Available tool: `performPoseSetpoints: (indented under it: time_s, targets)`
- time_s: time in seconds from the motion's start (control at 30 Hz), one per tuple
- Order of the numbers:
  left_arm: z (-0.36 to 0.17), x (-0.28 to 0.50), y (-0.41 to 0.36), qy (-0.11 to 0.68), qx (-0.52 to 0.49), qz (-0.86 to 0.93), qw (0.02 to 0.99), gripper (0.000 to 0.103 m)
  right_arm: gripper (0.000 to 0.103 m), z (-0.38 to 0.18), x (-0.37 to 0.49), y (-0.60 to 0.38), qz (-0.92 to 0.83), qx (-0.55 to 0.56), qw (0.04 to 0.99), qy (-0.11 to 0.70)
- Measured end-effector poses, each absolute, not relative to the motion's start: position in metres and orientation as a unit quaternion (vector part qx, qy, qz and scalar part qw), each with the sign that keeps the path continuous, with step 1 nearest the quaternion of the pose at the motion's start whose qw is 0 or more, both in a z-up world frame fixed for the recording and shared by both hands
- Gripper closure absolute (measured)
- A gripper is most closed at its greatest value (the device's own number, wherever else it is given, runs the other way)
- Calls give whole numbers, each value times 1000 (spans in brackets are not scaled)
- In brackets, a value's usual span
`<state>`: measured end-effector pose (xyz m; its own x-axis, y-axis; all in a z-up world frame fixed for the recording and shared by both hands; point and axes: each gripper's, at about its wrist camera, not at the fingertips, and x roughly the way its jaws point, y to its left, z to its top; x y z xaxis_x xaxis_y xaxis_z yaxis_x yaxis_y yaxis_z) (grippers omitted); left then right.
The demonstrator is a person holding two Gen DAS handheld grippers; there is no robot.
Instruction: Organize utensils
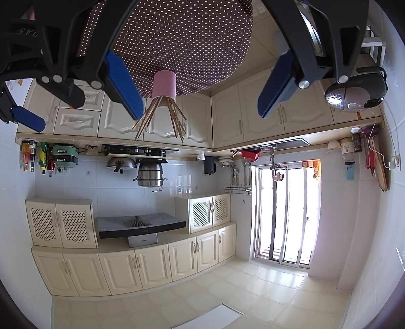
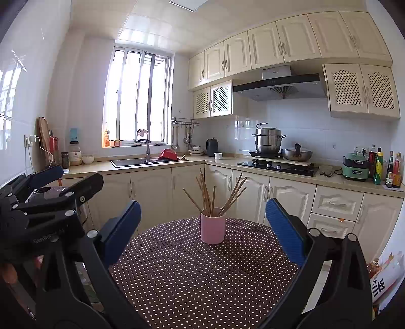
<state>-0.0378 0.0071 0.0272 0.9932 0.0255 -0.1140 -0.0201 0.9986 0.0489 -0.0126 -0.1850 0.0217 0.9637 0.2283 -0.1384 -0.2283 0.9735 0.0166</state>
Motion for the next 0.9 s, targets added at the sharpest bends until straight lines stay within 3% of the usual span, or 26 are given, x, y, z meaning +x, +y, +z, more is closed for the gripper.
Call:
performPoseSetpoints:
  time_s: [0.9]
  targets:
    - [23, -32, 12, 65, 23, 13, 998, 13, 6, 17, -8, -182, 118, 4, 990, 80]
